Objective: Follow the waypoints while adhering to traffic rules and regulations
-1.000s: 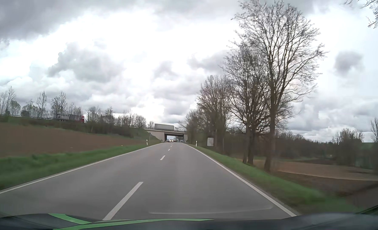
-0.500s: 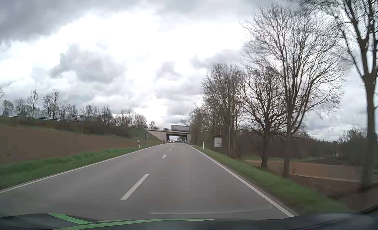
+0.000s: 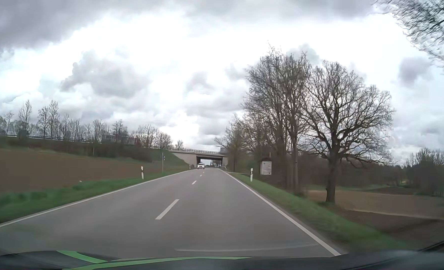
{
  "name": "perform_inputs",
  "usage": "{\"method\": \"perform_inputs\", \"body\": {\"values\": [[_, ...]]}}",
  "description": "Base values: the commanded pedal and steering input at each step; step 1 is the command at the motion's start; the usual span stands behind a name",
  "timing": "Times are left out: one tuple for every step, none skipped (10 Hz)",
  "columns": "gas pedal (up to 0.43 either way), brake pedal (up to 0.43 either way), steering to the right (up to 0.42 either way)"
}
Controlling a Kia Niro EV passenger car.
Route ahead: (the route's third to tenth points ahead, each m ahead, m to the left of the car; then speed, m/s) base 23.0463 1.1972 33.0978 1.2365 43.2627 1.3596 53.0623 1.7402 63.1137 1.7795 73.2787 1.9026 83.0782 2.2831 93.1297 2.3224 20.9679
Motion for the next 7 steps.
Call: {"method": "perform_inputs", "body": {"values": [[0.299,0.0,-0.003],[0.299,0.0,-0.003],[0.299,0.0,-0.003],[0.299,0.0,-0.003],[0.299,0.0,-0.003],[0.311,0.0,-0.003],[0.311,0.0,-0.003]]}}
